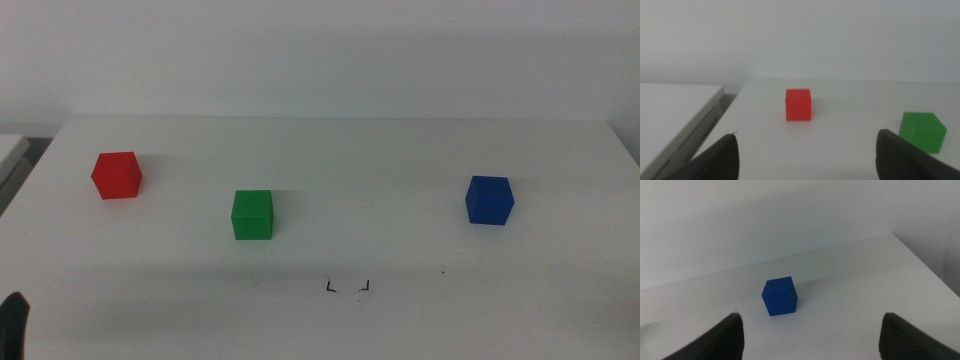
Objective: Stack red cubes first, then green, then blue cubes in a specific spot.
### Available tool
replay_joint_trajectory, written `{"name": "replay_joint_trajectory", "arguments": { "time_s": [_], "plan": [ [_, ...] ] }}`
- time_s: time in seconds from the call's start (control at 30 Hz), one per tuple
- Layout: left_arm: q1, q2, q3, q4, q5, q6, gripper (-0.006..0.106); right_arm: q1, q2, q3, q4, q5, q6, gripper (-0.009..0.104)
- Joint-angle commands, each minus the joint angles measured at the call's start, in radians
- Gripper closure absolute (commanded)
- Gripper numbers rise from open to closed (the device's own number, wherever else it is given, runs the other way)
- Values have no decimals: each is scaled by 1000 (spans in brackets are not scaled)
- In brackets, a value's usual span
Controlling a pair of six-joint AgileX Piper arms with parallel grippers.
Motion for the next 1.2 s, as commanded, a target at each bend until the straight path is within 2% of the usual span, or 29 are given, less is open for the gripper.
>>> {"name": "replay_joint_trajectory", "arguments": {
  "time_s": [0.0,0.2,0.33,0.67,0.7,0.8,1.17],
  "plan": [
    [-3,48,-55,-17,30,0,7,-8,-4,4,-10,-10,-9,2],
    [-3,511,-525,-32,455,0,7,-8,-4,4,-10,-10,-9,2],
    [-3,795,-789,-20,653,0,7,-8,-4,4,-10,-10,-9,2],
    [0,1407,-1200,-3,714,0,7,-8,-4,4,-10,-10,-9,2],
    [15,1525,-1295,-8,725,22,7,-8,-4,4,-10,-10,-9,2],
    [30,1685,-1436,-15,752,53,7,-8,-4,4,-10,-10,-9,2],
    [39,2120,-1811,-25,794,95,7,-8,-4,4,-10,-10,-9,2]
  ]
}}
